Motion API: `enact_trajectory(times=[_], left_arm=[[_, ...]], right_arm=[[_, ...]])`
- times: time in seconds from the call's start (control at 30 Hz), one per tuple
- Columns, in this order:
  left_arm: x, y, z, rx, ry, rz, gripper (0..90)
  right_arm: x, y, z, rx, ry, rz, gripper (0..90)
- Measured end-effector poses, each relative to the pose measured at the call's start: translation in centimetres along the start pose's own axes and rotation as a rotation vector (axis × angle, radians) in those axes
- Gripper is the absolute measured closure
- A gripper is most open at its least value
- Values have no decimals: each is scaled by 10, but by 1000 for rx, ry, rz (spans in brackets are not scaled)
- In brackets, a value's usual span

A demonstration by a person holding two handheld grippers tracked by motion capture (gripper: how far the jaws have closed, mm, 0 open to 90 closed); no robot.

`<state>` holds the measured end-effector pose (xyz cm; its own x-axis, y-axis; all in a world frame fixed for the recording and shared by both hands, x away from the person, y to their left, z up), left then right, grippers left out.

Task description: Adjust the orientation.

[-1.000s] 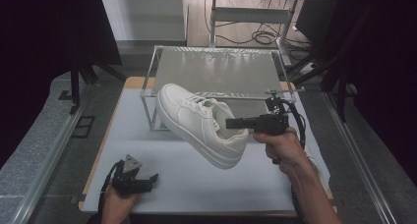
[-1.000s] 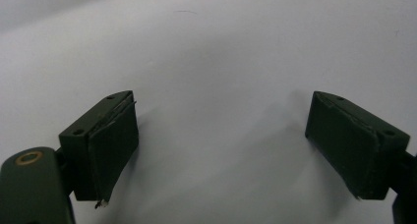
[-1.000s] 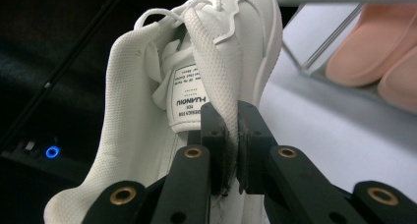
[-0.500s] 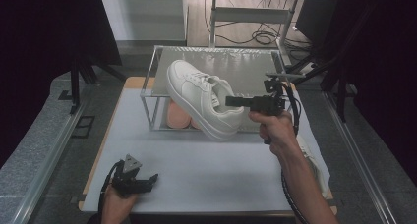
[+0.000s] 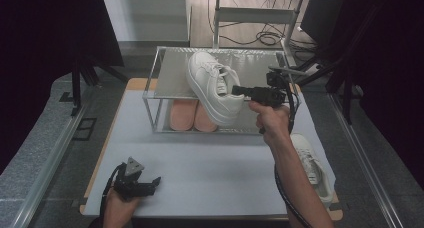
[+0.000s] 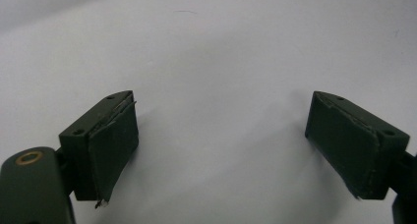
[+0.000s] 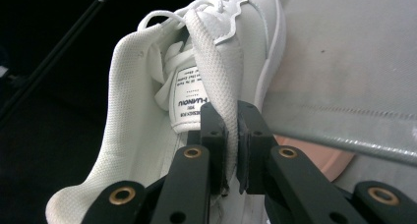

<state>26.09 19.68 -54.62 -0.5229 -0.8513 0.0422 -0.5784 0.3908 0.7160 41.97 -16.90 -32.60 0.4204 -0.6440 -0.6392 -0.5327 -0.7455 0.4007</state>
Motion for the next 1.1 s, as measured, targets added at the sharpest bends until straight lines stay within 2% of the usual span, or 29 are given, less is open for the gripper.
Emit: enact_trajectory(times=[0.13,0.27,0.33,0.43,0.5,0.63,0.83,1.1], left_arm=[[0,0,0,1,0,-1,128],[0,0,0,-1,-1,0,129],[0,0,0,0,-2,-1,129],[0,0,0,0,-3,0,129],[0,0,0,1,-4,-1,130],[0,0,0,1,-4,-1,130],[0,0,0,1,-4,-1,130],[0,0,0,1,-4,-2,130]], right_arm=[[0,-7,-2,14,-13,25,829],[-3,-10,-5,17,3,55,815],[-8,-12,-6,25,30,76,794],[-15,-17,-8,28,73,82,759],[-19,-18,-9,39,105,119,748],[-19,-19,-11,36,125,113,688],[-17,-8,-15,53,151,102,577],[-10,18,-14,67,216,126,555]])
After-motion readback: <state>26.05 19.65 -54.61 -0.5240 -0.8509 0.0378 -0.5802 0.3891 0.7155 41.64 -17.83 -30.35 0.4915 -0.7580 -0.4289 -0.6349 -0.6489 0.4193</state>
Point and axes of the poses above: each handheld gripper's, and its own axes: y roughly backward along the jaws, z roughly out of its underside, x roughly to its right, the point moved 3 cm from there along -y, roughly forward along the jaws, and after that the axes turned 2 degrees about z, right-handed, at the moved point
